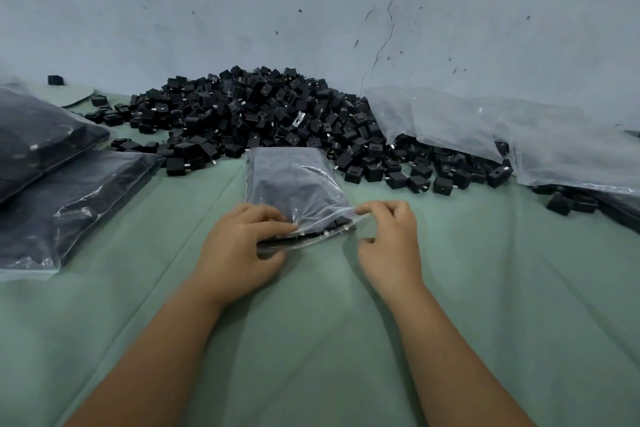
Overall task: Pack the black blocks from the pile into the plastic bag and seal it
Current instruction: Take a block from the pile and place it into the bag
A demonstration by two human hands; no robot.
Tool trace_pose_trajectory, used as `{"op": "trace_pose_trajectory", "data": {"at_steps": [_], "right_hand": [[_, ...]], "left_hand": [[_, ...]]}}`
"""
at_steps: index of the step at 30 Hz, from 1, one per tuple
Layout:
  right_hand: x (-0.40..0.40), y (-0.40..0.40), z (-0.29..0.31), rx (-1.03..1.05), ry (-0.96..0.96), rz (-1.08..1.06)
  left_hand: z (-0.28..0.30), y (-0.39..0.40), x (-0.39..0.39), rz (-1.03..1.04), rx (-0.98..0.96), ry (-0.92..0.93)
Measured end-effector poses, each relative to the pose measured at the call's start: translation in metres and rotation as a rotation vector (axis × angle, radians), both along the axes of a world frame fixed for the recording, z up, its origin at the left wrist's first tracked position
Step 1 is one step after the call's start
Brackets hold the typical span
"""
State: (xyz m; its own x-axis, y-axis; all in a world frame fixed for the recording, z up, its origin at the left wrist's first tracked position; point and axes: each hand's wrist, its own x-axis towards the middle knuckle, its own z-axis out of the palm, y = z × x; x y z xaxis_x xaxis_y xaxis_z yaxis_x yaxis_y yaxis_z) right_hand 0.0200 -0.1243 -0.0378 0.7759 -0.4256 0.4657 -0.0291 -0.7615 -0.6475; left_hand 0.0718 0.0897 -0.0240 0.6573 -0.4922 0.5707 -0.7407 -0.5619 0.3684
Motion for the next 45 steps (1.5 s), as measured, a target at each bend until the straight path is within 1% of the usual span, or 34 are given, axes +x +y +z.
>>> {"op": "trace_pose_trajectory", "data": {"at_steps": [3,6,7,10,15,18,21,25,30,35,39,41,45], "right_hand": [[0.004,-0.007,-0.002,0.1,0.024,-0.076],[0.006,-0.011,-0.004,0.254,0.066,0.003],[0.006,-0.012,-0.005,0.264,0.075,0.028],[0.006,-0.01,-0.005,0.201,0.068,0.044],[0.005,-0.007,-0.002,0.072,-0.038,0.039],[0.004,-0.008,-0.001,0.021,-0.002,0.064],[0.002,-0.015,0.0,-0.016,0.038,0.033],[-0.001,-0.02,0.002,-0.033,0.06,0.05],[-0.003,-0.017,0.001,-0.062,0.083,0.042],[-0.002,-0.014,0.002,-0.13,0.162,0.043],[-0.003,-0.013,0.003,-0.184,0.127,0.056],[-0.004,-0.014,0.002,-0.171,0.113,0.048],[-0.003,-0.018,0.002,-0.061,0.114,0.051]], "left_hand": [[0.0,0.01,-0.003,0.082,-0.042,0.023],[-0.001,0.011,-0.004,0.126,-0.105,0.088],[-0.002,0.011,-0.003,0.121,-0.1,0.094],[-0.005,0.011,-0.002,0.113,-0.082,0.068],[-0.007,0.015,0.002,0.226,-0.15,0.058],[-0.005,0.014,0.001,0.206,-0.022,-0.043],[-0.003,0.01,-0.004,0.14,0.057,-0.081],[-0.005,0.009,-0.002,0.066,0.041,-0.112],[-0.008,0.009,-0.001,0.063,0.023,-0.126],[-0.009,0.006,-0.001,0.103,0.042,-0.111],[-0.011,0.007,0.001,0.102,0.051,-0.12],[-0.011,0.007,0.001,0.11,0.054,-0.115],[-0.011,0.006,0.002,0.115,0.029,-0.085]]}}
